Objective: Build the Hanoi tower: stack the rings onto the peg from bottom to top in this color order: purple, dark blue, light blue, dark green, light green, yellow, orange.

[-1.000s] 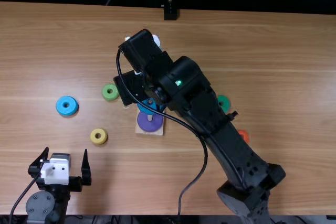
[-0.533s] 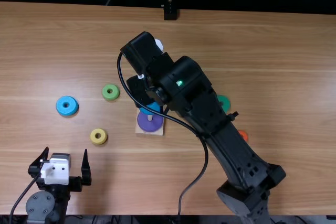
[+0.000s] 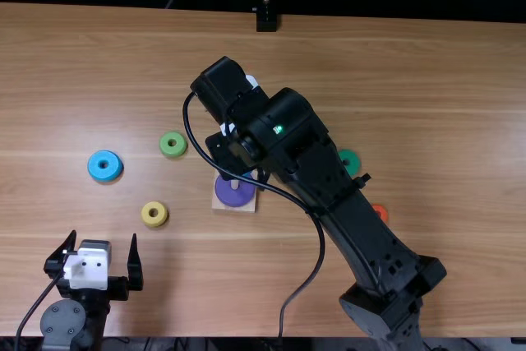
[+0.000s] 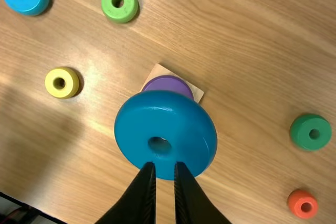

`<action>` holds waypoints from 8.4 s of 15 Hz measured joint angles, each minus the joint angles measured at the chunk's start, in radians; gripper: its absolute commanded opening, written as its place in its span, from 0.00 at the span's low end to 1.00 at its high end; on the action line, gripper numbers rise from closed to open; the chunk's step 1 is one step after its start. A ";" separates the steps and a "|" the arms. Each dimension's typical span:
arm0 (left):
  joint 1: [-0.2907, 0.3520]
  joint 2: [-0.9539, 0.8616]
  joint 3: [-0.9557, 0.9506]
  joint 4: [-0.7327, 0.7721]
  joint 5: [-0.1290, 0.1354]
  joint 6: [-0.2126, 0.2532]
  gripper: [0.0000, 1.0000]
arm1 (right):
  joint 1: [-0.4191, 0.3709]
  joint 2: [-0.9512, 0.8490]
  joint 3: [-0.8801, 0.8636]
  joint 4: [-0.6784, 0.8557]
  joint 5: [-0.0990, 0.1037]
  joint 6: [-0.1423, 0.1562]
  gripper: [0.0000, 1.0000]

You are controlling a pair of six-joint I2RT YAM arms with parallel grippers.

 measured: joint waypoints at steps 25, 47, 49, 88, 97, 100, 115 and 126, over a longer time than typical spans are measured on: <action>0.000 0.000 0.000 0.001 0.000 0.000 1.00 | -0.009 0.000 -0.099 0.080 0.048 -0.040 0.00; 0.000 0.000 0.000 0.000 0.000 0.000 1.00 | -0.031 0.010 -0.161 0.167 0.066 -0.063 1.00; 0.000 0.000 0.000 0.000 0.001 0.000 1.00 | -0.069 -0.063 -0.288 0.253 0.066 -0.063 1.00; 0.000 0.000 0.000 0.000 0.000 0.000 1.00 | -0.775 -2.070 -2.388 1.362 -0.163 -0.268 1.00; 0.000 0.000 0.000 0.000 0.000 0.000 1.00 | -0.806 -2.149 -2.446 1.367 -0.158 -0.267 1.00; 0.000 0.000 0.000 0.000 0.000 0.000 1.00 | -0.806 -2.149 -2.441 1.334 -0.157 -0.271 1.00; 0.000 0.000 0.000 0.000 0.000 0.000 1.00 | -0.806 -2.149 -2.433 1.308 -0.154 -0.275 1.00; 0.007 0.000 0.042 -0.058 0.001 0.000 1.00 | -0.806 -2.149 -2.433 1.308 -0.153 -0.275 1.00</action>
